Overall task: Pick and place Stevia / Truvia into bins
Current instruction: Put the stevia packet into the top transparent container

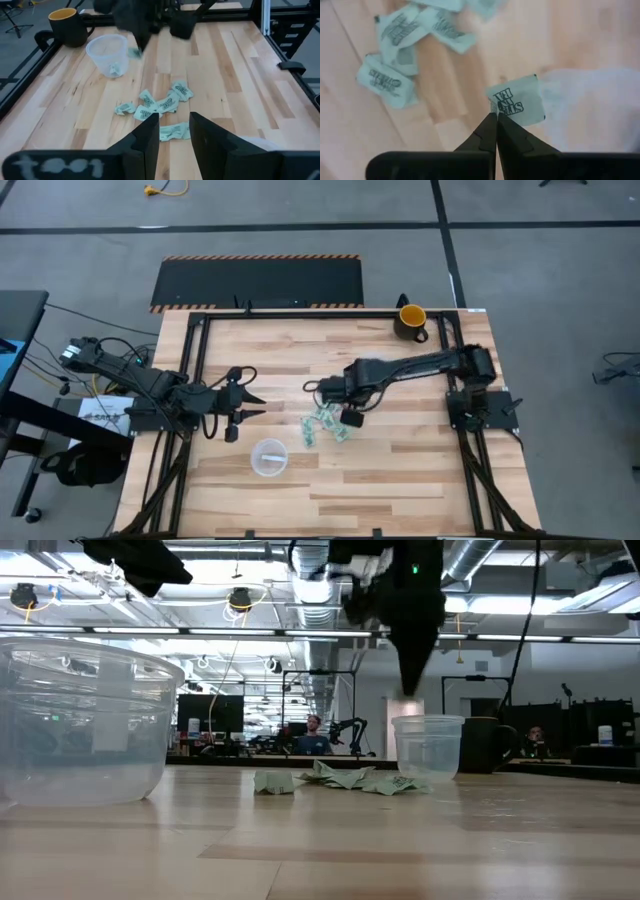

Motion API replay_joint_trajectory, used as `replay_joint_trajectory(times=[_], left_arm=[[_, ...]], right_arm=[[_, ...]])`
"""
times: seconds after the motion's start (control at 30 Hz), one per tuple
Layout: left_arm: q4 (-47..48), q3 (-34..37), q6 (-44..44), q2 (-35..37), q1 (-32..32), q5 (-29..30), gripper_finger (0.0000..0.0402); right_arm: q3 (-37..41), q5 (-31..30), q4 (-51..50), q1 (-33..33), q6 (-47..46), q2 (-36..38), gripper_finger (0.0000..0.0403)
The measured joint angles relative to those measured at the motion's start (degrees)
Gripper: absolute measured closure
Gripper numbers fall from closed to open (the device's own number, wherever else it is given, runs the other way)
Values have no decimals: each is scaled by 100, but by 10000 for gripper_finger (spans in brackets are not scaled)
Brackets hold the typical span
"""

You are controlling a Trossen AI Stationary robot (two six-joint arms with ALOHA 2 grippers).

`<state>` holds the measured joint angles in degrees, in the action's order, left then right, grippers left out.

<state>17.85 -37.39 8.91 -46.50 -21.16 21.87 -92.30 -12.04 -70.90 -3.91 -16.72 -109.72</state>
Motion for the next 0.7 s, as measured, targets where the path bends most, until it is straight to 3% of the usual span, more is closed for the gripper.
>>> replay_joint_trajectory(times=[0.17, 0.7], left_arm=[[-18, 0, -87, -2, 1, 60, 303], [-59, 0, -121, -2, 3, 140, 303]], right_arm=[[1, -503, -342, 181, -73, 466, 402], [1109, -599, 300, 1220, 1235, 633, 402]])
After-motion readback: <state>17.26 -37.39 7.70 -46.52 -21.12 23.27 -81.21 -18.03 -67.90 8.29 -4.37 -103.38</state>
